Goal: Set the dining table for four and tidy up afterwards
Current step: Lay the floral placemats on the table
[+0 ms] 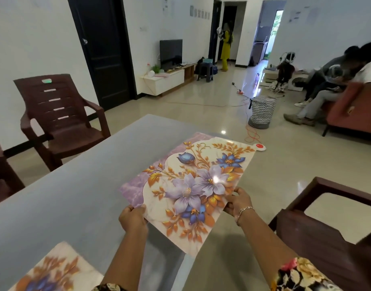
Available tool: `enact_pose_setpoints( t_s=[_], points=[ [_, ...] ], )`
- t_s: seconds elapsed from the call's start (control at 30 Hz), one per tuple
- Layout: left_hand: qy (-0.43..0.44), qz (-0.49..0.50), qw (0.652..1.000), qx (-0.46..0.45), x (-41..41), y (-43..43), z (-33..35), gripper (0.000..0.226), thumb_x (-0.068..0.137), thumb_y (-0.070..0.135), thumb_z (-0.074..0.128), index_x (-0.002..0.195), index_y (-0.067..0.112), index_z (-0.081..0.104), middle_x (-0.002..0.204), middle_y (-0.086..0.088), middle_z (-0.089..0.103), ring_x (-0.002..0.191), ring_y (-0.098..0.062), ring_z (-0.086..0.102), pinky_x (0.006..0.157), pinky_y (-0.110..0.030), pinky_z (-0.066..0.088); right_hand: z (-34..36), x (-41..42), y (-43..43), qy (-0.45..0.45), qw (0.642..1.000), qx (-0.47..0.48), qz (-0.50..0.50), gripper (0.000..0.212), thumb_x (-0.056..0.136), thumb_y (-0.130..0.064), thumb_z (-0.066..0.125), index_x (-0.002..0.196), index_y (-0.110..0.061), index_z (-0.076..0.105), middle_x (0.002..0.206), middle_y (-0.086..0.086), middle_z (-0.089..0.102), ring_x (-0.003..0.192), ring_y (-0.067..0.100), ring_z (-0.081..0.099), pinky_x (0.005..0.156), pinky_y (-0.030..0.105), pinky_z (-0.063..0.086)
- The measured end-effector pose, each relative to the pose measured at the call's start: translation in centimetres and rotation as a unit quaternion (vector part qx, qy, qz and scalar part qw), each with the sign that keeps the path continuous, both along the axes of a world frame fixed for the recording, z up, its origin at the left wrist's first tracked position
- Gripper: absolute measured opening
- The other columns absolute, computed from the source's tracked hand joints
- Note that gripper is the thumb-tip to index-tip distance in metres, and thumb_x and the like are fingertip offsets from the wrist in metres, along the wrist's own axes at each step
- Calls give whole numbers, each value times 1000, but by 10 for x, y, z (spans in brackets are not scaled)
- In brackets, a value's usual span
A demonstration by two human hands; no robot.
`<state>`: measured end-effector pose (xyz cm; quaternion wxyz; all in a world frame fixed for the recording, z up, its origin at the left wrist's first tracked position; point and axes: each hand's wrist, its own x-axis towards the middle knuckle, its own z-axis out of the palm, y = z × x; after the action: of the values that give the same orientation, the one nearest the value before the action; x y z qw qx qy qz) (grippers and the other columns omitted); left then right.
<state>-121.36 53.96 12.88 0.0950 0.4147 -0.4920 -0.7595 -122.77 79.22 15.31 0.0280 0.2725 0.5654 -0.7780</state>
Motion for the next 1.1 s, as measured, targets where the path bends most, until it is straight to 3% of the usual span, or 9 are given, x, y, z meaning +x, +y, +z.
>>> enact_pose_setpoints(
  t_s=[0.2,0.3,0.47,0.57,0.67,0.83,0.97,1.03,1.1],
  points=[
    [-29,24,999,-15,-75,22,-13,20,84,-10,58,103,-4,58,99,-14,59,87,-31,58,81,-40,50,-14,-97,20,-23,999,8,22,30,86,14,47,107,-8,47,89,16,55,51,21,58,38,26,51],
    [-32,29,999,-21,-99,25,-15,22,84,-9,59,106,-6,58,100,-15,59,87,-31,58,83,-40,50,-20,-127,22,-29,999,1,36,33,87,14,47,113,-7,48,82,14,57,43,16,61,38,25,51],
    [-3,61,998,-16,-136,32,-18,22,86,-7,57,108,-6,57,102,-16,59,89,-32,58,81,-41,52,-32,-181,24,-39,998,-15,50,44,87,13,47,128,-3,44,78,11,58,63,25,55,40,27,53],
    [7,76,997,4,-153,52,-19,5,90,-5,55,92,0,55,93,-14,59,75,-28,57,69,-35,49,-41,-217,26,-47,996,-17,67,42,87,13,47,126,-4,46,77,11,57,64,25,55,42,29,53],
    [0,95,995,-4,-169,71,-25,16,90,-6,54,82,8,53,85,-11,58,70,-26,55,67,-34,47,-54,-248,31,-61,994,-9,95,37,87,10,48,120,-8,49,77,11,58,64,24,55,47,30,53],
    [-9,125,992,-31,-197,87,-26,25,89,-12,49,105,8,52,87,-9,59,69,-24,54,62,-31,45,-66,-294,52,-96,984,-42,144,21,85,14,49,94,-6,54,80,11,57,67,24,55,41,25,53],
    [-47,150,986,-49,-200,92,-29,36,90,-11,49,126,-7,48,122,-25,56,91,-29,53,71,-38,48,-69,-324,80,-116,979,-36,163,14,91,2,48,101,-7,48,76,13,59,61,23,58,43,28,53],
    [-71,159,983,-59,-193,92,-29,37,92,-9,48,129,-7,47,126,-26,54,92,-30,52,65,-34,48,-67,-338,94,-122,978,-11,166,12,92,-1,48,101,-7,44,72,13,56,59,23,54,38,25,51],
    [-91,173,979,-60,-183,92,-31,36,92,-8,48,129,-7,47,127,-28,53,93,-31,50,70,-39,47,-65,-349,105,-125,977,5,173,10,94,-3,46,102,-7,44,72,13,55,56,24,55,35,23,49]
  ],
)
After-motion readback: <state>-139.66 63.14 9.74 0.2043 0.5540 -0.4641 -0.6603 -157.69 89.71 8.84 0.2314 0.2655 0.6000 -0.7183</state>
